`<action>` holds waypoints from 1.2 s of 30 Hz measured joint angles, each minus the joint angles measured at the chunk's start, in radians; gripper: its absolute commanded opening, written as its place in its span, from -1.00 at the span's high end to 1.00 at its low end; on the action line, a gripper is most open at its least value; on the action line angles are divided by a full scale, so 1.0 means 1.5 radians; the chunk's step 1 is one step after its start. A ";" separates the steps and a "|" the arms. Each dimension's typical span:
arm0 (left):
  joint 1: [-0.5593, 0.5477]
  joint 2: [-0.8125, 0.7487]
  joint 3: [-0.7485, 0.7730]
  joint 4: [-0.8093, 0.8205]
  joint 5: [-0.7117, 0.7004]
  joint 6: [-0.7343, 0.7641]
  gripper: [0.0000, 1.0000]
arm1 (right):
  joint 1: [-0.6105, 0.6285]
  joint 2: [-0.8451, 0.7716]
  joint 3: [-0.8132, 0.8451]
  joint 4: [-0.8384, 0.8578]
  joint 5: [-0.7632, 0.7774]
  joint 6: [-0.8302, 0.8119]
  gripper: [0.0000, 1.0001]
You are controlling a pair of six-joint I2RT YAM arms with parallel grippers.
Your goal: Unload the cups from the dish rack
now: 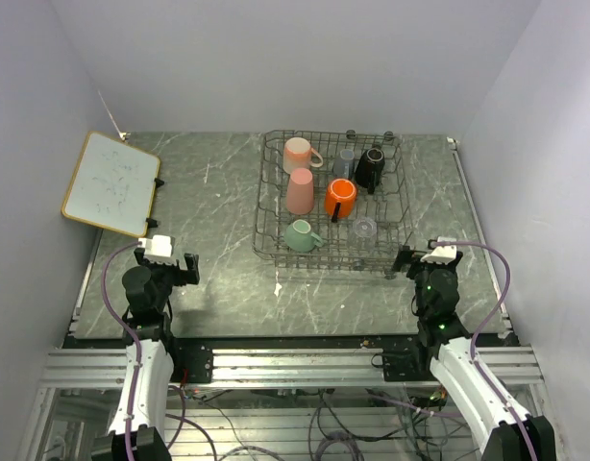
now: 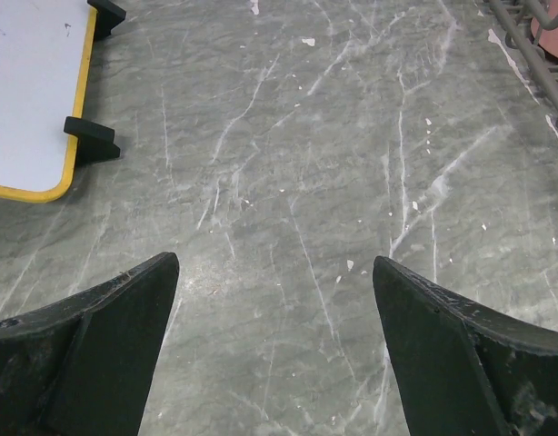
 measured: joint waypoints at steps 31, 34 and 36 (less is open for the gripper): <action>-0.002 0.178 0.334 -0.204 0.078 0.080 -0.99 | 0.000 0.072 0.301 -0.298 0.151 0.187 -1.00; -0.002 0.241 0.442 -0.282 0.096 0.111 -0.99 | 0.000 0.099 0.395 -0.352 0.176 0.246 -0.99; -0.002 0.285 0.520 -0.342 0.101 0.129 -0.94 | 0.000 0.112 0.429 -0.372 0.181 0.290 -1.00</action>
